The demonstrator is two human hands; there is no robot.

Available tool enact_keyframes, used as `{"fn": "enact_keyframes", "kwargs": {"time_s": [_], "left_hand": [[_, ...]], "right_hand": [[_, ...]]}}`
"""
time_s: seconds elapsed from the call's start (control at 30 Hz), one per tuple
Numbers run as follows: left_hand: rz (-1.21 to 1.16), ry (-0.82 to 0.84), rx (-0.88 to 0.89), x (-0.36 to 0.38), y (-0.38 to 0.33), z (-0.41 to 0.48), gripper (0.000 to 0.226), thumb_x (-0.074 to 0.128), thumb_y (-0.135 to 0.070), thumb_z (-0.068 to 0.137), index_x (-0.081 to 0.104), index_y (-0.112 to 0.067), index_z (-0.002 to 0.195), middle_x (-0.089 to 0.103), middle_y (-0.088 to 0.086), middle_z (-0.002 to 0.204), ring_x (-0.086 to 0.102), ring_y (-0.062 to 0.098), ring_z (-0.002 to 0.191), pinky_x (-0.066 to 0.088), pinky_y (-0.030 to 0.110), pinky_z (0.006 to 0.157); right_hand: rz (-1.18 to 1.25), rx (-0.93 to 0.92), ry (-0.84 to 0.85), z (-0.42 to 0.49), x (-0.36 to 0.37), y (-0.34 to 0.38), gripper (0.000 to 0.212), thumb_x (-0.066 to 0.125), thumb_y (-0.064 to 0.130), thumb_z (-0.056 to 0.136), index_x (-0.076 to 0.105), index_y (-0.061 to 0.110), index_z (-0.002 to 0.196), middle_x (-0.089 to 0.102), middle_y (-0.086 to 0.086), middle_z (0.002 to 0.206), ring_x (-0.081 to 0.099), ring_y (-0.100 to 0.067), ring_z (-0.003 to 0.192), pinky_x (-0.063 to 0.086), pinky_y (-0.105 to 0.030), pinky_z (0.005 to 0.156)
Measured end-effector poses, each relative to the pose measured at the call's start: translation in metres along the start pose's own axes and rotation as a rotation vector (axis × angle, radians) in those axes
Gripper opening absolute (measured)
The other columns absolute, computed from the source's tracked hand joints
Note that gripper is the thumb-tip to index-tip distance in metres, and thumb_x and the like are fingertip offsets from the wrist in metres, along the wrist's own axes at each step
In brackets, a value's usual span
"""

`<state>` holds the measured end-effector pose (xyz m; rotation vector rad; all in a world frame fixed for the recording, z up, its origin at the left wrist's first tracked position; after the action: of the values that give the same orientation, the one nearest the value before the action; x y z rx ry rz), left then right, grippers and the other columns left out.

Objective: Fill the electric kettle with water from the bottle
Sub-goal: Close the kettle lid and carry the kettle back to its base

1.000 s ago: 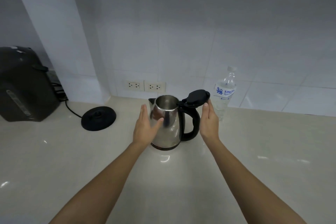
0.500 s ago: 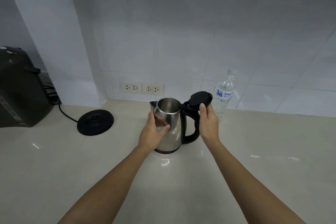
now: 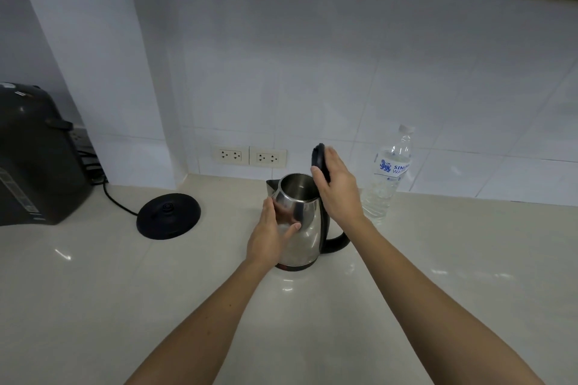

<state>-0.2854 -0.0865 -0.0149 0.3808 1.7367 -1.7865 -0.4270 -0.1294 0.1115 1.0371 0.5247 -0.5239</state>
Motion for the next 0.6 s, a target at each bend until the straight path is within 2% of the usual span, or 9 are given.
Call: {"fn": "enact_keyframes", "kwargs": {"time_s": [0.07, 0.17, 0.27, 0.37, 0.5, 0.6], "left_hand": [[0.016, 0.018, -0.009, 0.001, 0.002, 0.0, 0.091, 0.061, -0.046, 0.09, 0.006, -0.015, 0.156, 0.034, 0.0, 0.156, 0.043, 0.022, 0.136, 0.042, 0.038, 0.106], [0.029, 0.033, -0.017, 0.003, 0.004, 0.0, 0.093, 0.058, -0.049, 0.091, 0.0, -0.017, 0.156, 0.02, -0.002, 0.162, 0.035, 0.021, 0.142, 0.039, 0.039, 0.11], [0.029, 0.039, -0.011, 0.003, 0.007, 0.001, 0.093, 0.057, -0.05, 0.091, -0.001, -0.017, 0.156, 0.016, -0.004, 0.163, 0.032, 0.02, 0.143, 0.037, 0.038, 0.11], [0.025, 0.036, -0.001, 0.005, 0.008, 0.001, 0.093, 0.057, -0.05, 0.091, -0.002, -0.019, 0.156, 0.015, -0.004, 0.163, 0.033, 0.019, 0.143, 0.039, 0.036, 0.109], [0.031, 0.034, 0.001, 0.005, 0.011, 0.002, 0.093, 0.057, -0.052, 0.09, -0.001, -0.02, 0.156, 0.019, -0.004, 0.162, 0.036, 0.02, 0.142, 0.041, 0.037, 0.108], [0.028, 0.036, 0.001, 0.006, 0.013, 0.003, 0.093, 0.056, -0.053, 0.09, -0.001, -0.02, 0.156, 0.019, -0.003, 0.162, 0.035, 0.02, 0.142, 0.041, 0.038, 0.108]], "right_hand": [[-0.13, -0.051, 0.075, 0.004, 0.013, 0.009, 0.057, 0.045, 0.036, 0.098, 0.029, 0.013, 0.149, 0.027, -0.005, 0.157, 0.024, -0.017, 0.144, 0.019, -0.024, 0.114], [-0.32, -0.123, 0.202, 0.007, 0.037, 0.02, 0.055, 0.046, 0.035, 0.098, 0.033, 0.01, 0.146, 0.027, -0.006, 0.157, 0.027, -0.022, 0.142, 0.031, -0.035, 0.111], [-0.462, -0.146, 0.283, 0.008, 0.053, 0.021, 0.052, 0.046, 0.034, 0.098, 0.038, 0.008, 0.142, 0.028, -0.008, 0.156, 0.025, -0.025, 0.141, 0.039, -0.042, 0.106], [-0.556, -0.165, 0.332, 0.005, 0.061, 0.019, 0.051, 0.047, 0.035, 0.097, 0.04, 0.009, 0.14, 0.029, -0.006, 0.155, 0.024, -0.026, 0.143, 0.04, -0.044, 0.106], [-0.6, -0.204, 0.364, -0.001, 0.067, 0.015, 0.051, 0.047, 0.038, 0.097, 0.041, 0.013, 0.14, 0.03, -0.004, 0.156, 0.023, -0.025, 0.144, 0.033, -0.043, 0.111], [-0.493, -0.125, 0.342, 0.003, 0.064, 0.01, 0.055, 0.044, 0.045, 0.096, 0.038, 0.016, 0.143, 0.031, -0.004, 0.155, 0.024, -0.022, 0.144, 0.028, -0.046, 0.114]]}}
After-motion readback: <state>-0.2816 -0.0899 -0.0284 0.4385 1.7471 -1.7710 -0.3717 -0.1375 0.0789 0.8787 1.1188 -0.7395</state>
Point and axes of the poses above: each hand's wrist, its own z-axis towards the middle knuckle, its own x-axis out of the palm, y = z × x, the point moved 9 cm from there along z, towards the middle knuckle
